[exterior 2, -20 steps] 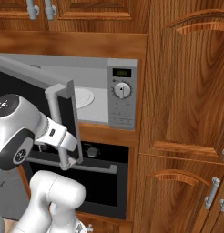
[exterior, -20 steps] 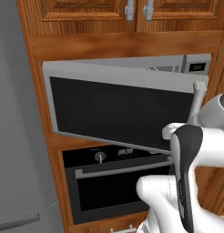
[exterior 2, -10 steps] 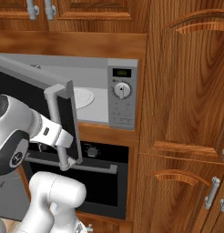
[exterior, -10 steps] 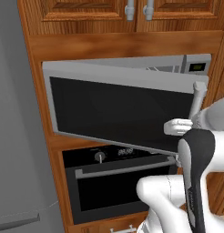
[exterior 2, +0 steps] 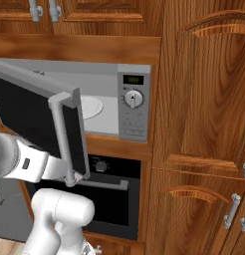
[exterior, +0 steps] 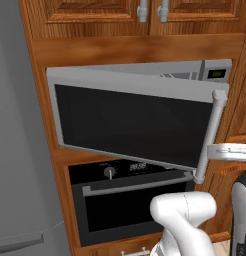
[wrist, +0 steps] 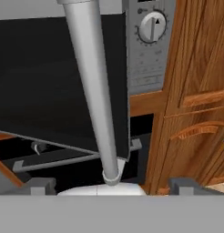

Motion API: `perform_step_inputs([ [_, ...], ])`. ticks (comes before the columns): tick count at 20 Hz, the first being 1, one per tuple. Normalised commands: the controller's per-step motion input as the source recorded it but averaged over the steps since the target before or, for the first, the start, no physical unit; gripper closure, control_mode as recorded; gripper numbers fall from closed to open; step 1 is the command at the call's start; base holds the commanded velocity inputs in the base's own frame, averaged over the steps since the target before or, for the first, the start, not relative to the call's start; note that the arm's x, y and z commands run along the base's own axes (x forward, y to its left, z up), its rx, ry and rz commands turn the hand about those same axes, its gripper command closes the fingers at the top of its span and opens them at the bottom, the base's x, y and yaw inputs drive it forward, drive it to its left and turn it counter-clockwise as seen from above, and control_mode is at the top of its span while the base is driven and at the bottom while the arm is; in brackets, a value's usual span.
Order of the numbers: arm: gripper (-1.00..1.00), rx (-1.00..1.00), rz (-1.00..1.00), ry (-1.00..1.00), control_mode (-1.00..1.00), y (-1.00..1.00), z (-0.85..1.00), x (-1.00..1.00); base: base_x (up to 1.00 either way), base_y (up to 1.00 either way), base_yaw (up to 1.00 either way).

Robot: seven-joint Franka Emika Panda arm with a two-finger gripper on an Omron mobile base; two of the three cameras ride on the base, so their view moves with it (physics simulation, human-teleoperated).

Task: Place the sponge inside the microwave to prepare for sanitizing.

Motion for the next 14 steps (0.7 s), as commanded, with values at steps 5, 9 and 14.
perform_step_inputs([
  [5,-1.00,0.12,0.00,-0.08,-1.00,-0.63,0.33,-0.22,0.00,0.00,0.00],
  [9,-1.00,0.56,-0.01,0.00,-1.00,-0.93,0.11,0.27,0.00,0.00,0.00],
  [14,-1.00,0.62,-0.20,0.01,-1.00,-0.69,-0.10,0.28,0.00,0.00,0.00],
])
